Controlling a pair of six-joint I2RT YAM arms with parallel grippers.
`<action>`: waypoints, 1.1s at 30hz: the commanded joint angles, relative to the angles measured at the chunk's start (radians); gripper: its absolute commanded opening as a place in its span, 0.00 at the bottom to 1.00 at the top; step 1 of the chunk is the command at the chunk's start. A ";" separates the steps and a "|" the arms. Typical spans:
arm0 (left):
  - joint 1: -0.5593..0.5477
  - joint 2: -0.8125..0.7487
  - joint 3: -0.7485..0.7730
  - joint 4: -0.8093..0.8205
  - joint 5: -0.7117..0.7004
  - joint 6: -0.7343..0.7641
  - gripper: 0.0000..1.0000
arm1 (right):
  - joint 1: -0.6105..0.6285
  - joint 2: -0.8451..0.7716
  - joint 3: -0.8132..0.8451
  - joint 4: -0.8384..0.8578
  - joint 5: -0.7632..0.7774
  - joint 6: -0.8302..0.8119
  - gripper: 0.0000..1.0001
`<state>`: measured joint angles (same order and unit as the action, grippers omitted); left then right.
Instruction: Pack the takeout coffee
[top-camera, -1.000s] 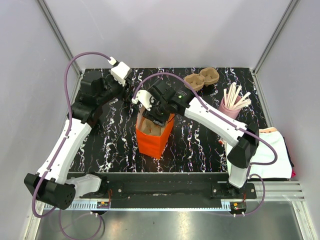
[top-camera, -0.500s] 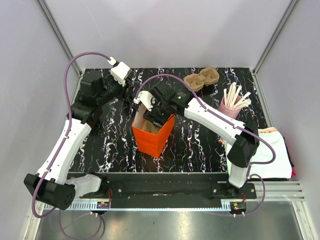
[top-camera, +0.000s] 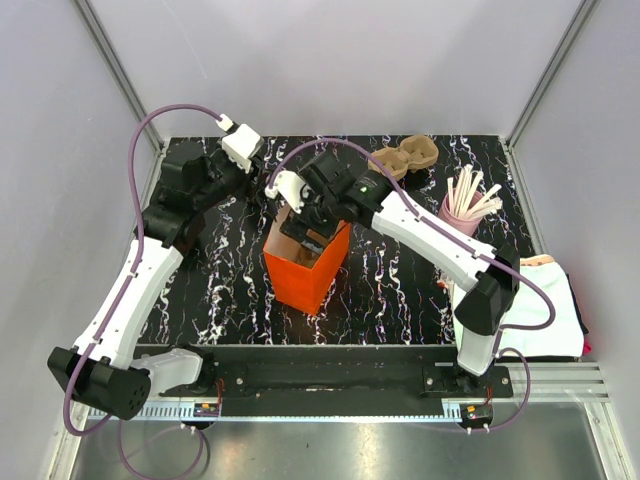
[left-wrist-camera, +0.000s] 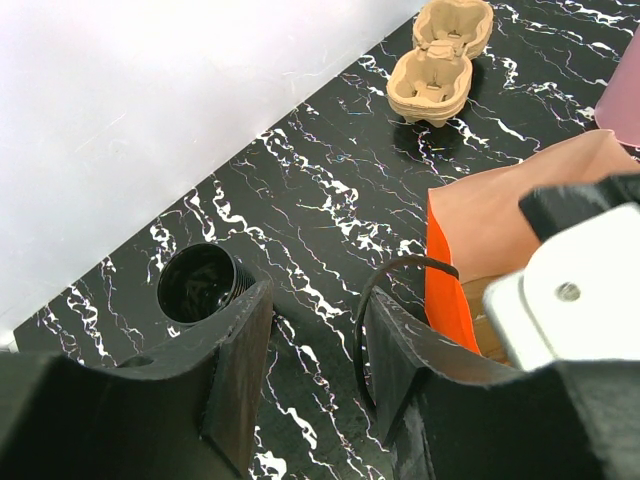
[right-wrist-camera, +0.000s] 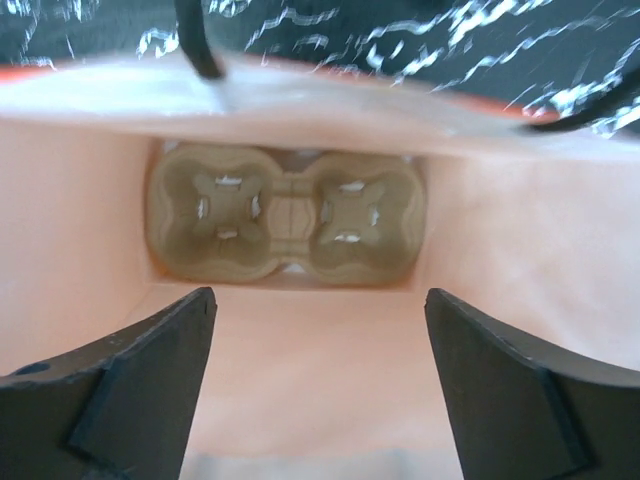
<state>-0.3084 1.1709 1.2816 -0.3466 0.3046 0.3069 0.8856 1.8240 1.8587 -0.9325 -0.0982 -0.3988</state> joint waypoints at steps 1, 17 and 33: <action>-0.005 -0.013 0.010 0.041 -0.013 0.009 0.47 | -0.007 -0.072 0.111 -0.023 0.017 -0.028 0.94; -0.014 -0.024 0.016 0.035 -0.018 0.012 0.48 | -0.007 -0.101 0.369 -0.239 0.020 -0.003 0.99; -0.018 -0.030 0.015 0.032 -0.022 0.011 0.48 | -0.005 -0.184 0.341 -0.255 -0.031 -0.025 1.00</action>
<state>-0.3202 1.1709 1.2819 -0.3492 0.3004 0.3107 0.8852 1.6650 2.1876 -1.1656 -0.0998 -0.4149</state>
